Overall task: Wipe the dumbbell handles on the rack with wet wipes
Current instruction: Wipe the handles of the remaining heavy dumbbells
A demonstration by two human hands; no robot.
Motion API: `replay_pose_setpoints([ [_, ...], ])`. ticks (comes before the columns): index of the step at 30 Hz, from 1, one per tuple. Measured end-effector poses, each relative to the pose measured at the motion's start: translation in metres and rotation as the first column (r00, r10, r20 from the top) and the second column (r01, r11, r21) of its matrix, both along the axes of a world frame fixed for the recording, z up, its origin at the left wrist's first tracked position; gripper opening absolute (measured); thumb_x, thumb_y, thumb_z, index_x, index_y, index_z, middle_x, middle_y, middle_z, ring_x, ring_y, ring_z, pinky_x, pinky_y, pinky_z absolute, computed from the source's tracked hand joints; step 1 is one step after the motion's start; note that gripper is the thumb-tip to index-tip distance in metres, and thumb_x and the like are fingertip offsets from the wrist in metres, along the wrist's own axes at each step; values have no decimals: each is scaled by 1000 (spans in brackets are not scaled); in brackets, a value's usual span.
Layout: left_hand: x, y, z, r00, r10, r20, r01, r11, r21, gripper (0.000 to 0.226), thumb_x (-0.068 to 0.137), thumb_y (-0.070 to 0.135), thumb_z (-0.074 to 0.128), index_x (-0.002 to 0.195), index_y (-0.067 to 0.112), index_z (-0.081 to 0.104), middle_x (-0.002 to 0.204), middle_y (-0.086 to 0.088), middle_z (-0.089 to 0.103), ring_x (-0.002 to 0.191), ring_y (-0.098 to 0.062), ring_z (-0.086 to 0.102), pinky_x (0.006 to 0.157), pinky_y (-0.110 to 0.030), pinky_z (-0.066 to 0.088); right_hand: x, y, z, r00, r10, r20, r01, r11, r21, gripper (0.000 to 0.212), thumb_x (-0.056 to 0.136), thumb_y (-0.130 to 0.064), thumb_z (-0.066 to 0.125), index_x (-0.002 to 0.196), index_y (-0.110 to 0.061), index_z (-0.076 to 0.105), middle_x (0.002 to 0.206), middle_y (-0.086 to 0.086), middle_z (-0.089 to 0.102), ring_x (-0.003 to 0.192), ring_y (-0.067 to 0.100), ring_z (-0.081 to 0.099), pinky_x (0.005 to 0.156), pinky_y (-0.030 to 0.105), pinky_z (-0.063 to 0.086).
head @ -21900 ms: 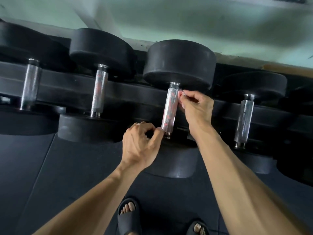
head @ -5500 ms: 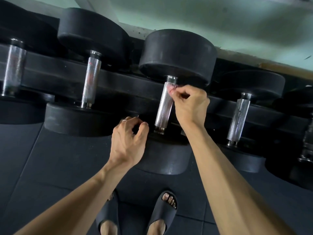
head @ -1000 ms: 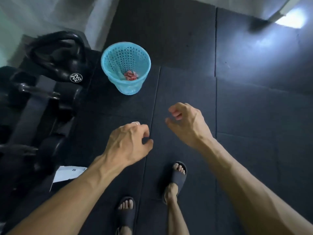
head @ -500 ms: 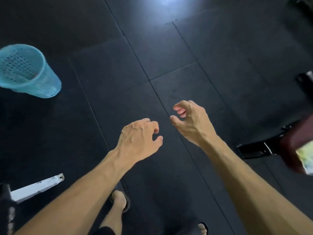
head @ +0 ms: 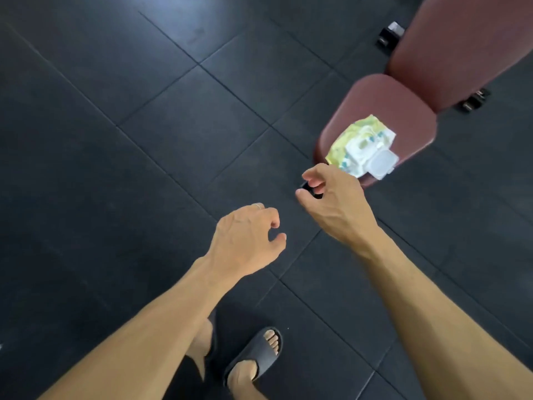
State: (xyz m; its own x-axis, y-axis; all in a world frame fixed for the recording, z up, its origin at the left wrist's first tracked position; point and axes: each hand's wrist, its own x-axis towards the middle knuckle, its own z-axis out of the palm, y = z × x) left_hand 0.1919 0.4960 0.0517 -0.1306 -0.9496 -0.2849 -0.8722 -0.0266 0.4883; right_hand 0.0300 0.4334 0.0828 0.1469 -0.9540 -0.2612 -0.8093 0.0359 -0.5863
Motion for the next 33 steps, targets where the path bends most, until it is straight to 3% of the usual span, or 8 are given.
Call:
replay_pose_setpoints([
  [8, -121, -81, -40, 997, -36, -72, 36, 999, -4, 31, 92, 45, 58, 116, 26, 61, 104, 11, 55, 103, -10, 53, 83, -29, 46, -132, -59, -27, 989, -147, -24, 148, 989, 20, 28, 91, -24, 64, 118, -17, 65, 104, -6, 65, 88, 9, 61, 87, 30, 51],
  [16, -185, -174, -80, 995, 99, -17, -100, 980, -172, 31, 80, 29, 76, 107, 15, 70, 112, -9, 62, 106, -29, 56, 79, -43, 49, -194, -148, -71, 993, -73, -88, 79, 995, 58, 29, 90, -22, 62, 119, -18, 67, 109, -3, 61, 95, 16, 60, 90, 37, 51],
  [19, -190, -198, -96, 990, 135, 42, -124, 971, -203, 39, 78, 34, 77, 112, 15, 69, 120, -13, 61, 117, -34, 55, 87, -49, 48, -198, -175, -89, 997, 20, -72, -18, 1000, 23, 25, 91, -17, 62, 114, -19, 72, 109, -6, 54, 104, 19, 57, 89, 36, 49],
  [22, -191, -210, -114, 988, 115, 105, -102, 988, -115, 62, 79, 42, 76, 131, 11, 58, 132, -12, 57, 128, -35, 49, 98, -50, 44, -192, -194, -110, 977, 183, -113, -191, 980, -64, 22, 87, -14, 65, 105, -19, 76, 120, 3, 56, 111, 25, 52, 86, 39, 45],
  [27, -181, -216, -128, 993, 88, 80, -89, 996, 6, 71, 85, 43, 71, 145, 16, 44, 148, -1, 43, 136, -27, 37, 97, -42, 41, -186, -214, -144, 868, 447, -217, -483, 863, -152, 14, 77, -12, 67, 83, -17, 79, 120, 13, 62, 103, 38, 57, 74, 44, 41],
  [33, -186, -217, -133, 988, 151, 44, -152, 988, 23, 74, 80, 37, 76, 144, 13, 47, 147, -2, 45, 136, -28, 37, 100, -47, 46, -195, -240, -162, 761, 614, -212, -647, 742, -173, 12, 81, -21, 69, 70, -20, 73, 118, 7, 60, 94, 31, 54, 69, 42, 41],
])
